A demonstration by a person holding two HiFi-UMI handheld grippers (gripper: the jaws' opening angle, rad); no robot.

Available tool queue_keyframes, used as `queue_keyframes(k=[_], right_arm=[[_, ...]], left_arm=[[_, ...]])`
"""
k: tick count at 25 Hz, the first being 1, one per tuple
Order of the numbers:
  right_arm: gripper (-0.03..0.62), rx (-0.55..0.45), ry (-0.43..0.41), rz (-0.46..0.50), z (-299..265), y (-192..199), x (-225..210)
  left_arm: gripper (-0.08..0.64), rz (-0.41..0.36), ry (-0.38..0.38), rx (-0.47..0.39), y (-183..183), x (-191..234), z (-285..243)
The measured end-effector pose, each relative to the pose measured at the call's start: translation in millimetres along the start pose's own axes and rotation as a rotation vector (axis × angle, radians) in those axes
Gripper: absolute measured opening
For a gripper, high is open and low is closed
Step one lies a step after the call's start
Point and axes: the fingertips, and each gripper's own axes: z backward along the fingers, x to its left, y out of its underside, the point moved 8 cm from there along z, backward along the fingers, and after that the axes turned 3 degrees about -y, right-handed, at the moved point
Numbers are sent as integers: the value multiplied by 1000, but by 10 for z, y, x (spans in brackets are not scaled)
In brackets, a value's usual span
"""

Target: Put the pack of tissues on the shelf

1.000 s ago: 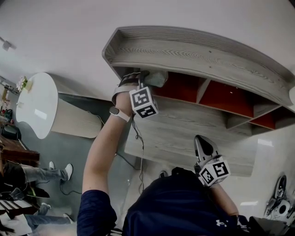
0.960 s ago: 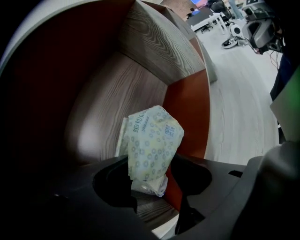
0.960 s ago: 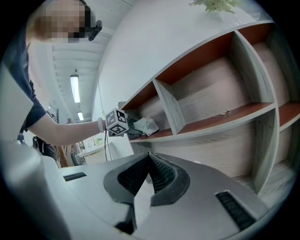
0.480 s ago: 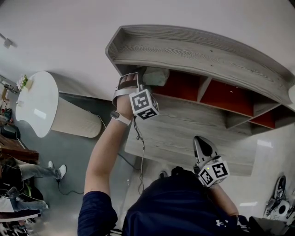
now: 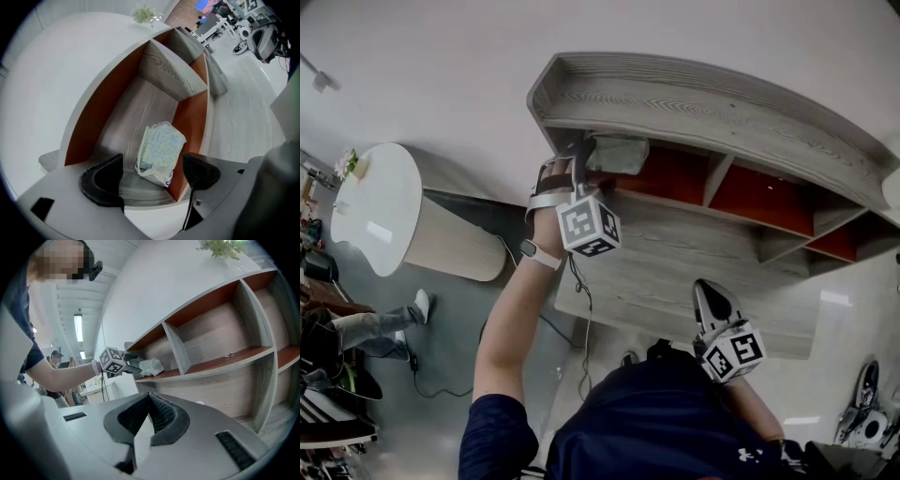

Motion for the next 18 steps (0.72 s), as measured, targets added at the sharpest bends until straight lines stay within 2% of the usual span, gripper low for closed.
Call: queue_keyframes(k=[5,7,9,11,14,18], right_arm=[[11,-10,12,13,38,-30,34],[11,-17,23,17,62,-60,27],[11,-24,36,24,84,-99,10],[11,-31,45,36,88,-142,1],[11,-41,49,57,103,-225,27],[11,-72,30,82,33,-411,86]], left_arm=[[399,61,-47,-49,-9,66,259],[397,129,-30,-80,-15,59,384],[378,235,3,-131,-21,24,530],[284,333,0,-193,-19,-11,709],[199,439,-22,-269,-31,-101,1006],[71,572,-55,-316,-44,-220,1356]])
